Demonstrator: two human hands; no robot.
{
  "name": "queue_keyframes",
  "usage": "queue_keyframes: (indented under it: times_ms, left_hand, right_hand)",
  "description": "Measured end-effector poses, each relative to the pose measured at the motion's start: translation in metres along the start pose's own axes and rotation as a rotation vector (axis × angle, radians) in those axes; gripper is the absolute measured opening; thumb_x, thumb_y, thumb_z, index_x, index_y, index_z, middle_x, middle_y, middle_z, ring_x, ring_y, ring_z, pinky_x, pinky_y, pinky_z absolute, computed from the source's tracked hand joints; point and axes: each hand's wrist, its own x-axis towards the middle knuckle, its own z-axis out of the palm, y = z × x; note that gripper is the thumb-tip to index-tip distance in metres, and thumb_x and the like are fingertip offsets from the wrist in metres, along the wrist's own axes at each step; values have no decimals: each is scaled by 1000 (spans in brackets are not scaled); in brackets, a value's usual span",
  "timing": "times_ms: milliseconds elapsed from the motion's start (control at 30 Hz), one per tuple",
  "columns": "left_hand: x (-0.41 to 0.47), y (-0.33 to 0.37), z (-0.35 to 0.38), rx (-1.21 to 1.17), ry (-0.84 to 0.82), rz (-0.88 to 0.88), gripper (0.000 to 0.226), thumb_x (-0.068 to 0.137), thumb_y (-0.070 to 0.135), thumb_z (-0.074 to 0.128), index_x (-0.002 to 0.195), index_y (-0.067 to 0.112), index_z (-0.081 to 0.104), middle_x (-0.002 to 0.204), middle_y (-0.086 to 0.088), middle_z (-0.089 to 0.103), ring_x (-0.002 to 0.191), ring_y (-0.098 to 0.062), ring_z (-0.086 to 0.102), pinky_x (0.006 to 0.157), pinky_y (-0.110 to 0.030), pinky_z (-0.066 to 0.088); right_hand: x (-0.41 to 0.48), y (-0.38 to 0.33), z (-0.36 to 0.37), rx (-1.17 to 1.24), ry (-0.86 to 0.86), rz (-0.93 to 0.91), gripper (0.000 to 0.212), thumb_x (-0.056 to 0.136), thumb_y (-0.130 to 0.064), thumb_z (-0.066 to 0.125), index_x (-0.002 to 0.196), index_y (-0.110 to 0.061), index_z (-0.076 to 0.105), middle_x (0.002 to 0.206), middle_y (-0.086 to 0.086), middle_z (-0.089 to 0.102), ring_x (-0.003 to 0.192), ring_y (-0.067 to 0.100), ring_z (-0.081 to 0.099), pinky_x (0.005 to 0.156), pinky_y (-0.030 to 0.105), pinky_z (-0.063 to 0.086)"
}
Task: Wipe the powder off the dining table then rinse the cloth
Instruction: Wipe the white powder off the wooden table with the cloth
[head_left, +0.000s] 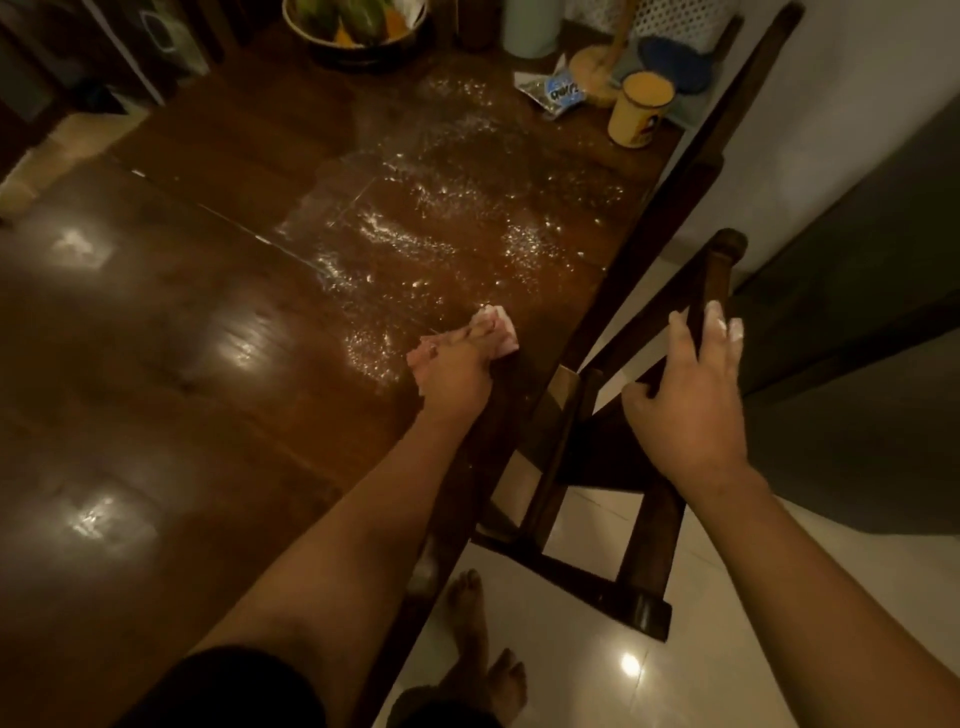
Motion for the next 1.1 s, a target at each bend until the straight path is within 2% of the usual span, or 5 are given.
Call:
queue_keyframes:
  times_ms: [333, 500, 633, 967, 1100]
  left_hand:
    - [-16, -35, -22, -59, -576, 615, 48, 80, -10, 55, 109, 24, 72, 131, 4, 60, 133, -2, 37, 119, -27, 11]
    - [29, -60, -27, 51, -288, 373, 58, 80, 7, 38, 118, 42, 65, 127, 15, 64, 117, -6, 58, 106, -42, 39]
    - [29, -12, 1, 120, -205, 220, 65, 87, -1, 47, 137, 41, 50, 154, 11, 37, 142, -16, 35, 116, -48, 26]
    - [-73, -120, -58, -124, -506, 483, 48, 74, 13, 64, 115, 38, 66, 140, 28, 48, 138, 3, 33, 118, -42, 23]
    - [-61, -154, -111, 10, -155, 230, 43, 75, 12, 46, 101, 26, 76, 113, 15, 65, 114, -8, 55, 105, -26, 31]
  right_hand:
    - [1, -6, -2, -143, -58, -1, 70, 90, -33, 60, 153, -31, 30, 166, 12, -4, 153, 35, -11, 119, 54, 17]
    - [3, -10, -1, -242, -94, 1, 71, 91, -39, 59, 154, -32, 25, 165, 14, -7, 152, 37, -11, 119, 53, 15]
    - [2, -12, 1, -322, -107, 0, 71, 92, -41, 58, 153, -34, 24, 165, 19, -7, 152, 40, -10, 118, 54, 18]
    - [26, -41, 9, -408, -159, 45, 62, 92, -51, 51, 149, -36, 32, 162, 17, 22, 148, 51, -6, 115, 72, 4]
    - [42, -71, 34, -265, -288, -142, 57, 92, -45, 56, 145, -37, 38, 157, 17, 29, 150, 43, 4, 118, 66, 5]
